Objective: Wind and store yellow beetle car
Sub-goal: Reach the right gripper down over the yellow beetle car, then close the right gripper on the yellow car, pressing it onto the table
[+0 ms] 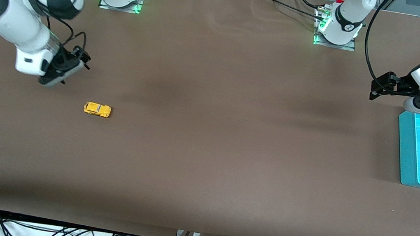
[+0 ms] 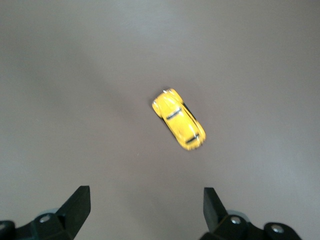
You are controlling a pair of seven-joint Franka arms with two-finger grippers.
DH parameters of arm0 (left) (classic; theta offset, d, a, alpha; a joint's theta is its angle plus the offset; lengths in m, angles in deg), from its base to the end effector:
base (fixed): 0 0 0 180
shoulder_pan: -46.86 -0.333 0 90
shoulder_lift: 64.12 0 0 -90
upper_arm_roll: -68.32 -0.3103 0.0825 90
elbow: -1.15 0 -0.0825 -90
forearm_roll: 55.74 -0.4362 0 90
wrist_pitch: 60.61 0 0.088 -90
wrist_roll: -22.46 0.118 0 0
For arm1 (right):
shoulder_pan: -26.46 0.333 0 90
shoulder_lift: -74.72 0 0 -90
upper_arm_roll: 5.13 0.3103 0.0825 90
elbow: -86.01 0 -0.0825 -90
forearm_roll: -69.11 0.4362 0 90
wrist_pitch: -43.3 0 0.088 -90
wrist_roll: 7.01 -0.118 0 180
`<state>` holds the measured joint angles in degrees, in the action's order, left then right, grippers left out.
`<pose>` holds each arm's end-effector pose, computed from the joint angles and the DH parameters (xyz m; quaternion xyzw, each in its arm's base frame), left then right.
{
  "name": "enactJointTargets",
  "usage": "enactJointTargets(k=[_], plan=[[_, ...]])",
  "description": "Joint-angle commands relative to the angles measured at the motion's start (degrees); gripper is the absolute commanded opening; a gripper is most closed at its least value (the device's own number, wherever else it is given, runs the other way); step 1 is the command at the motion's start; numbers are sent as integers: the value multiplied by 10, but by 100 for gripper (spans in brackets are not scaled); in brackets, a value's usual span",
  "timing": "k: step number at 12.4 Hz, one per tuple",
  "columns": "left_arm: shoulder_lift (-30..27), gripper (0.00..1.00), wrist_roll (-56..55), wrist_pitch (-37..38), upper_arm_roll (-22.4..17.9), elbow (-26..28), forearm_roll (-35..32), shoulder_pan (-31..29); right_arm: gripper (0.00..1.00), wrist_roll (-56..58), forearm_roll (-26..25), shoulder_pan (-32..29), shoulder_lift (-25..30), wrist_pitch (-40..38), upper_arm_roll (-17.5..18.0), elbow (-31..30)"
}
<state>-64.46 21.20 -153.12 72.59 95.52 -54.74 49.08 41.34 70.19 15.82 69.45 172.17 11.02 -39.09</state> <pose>0.6023 -0.0706 0.5751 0.9989 -0.0451 -0.0138 0.0076 0.5787 0.0568 0.2966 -0.8942 -0.4471 0.0032 0.0228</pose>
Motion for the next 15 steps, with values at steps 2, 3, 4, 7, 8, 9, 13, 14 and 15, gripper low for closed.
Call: enactJointTargets(k=[2, 3, 4, 7, 8, 9, 13, 14, 15], plan=[[3, 100, 12, 12, 2, -13, 2, -4, 100, 183, -12, -3, -104, 104, 4, 5], [3, 100, 12, 12, 2, -13, 2, -4, 100, 211, -13, -3, -122, 125, 4, 5], [3, 100, 12, 12, 1, -13, 2, -4, 100, 237, -13, -3, -142, 152, 4, 6], [3, 100, 12, 12, 2, -13, 2, -4, 100, 283, -13, -3, -179, 204, 3, 7], [3, 100, 12, 12, 1, -13, 2, -5, 100, 284, -13, -3, -184, 210, 3, 7], [3, 100, 12, 13, 1, -13, 2, -5, 98, 285, -13, -3, -188, 214, 3, 8], [3, 100, 12, 15, 1, -13, 2, -4, 62, 315, -13, -4, -201, 234, 2, 7], [3, 100, 12, 15, 1, -13, 2, -4, 52, 315, -13, -4, -202, 235, 2, 7], [3, 100, 12, 15, 1, -13, 2, -4, 46, 315, -13, -4, -202, 235, 2, 7]])
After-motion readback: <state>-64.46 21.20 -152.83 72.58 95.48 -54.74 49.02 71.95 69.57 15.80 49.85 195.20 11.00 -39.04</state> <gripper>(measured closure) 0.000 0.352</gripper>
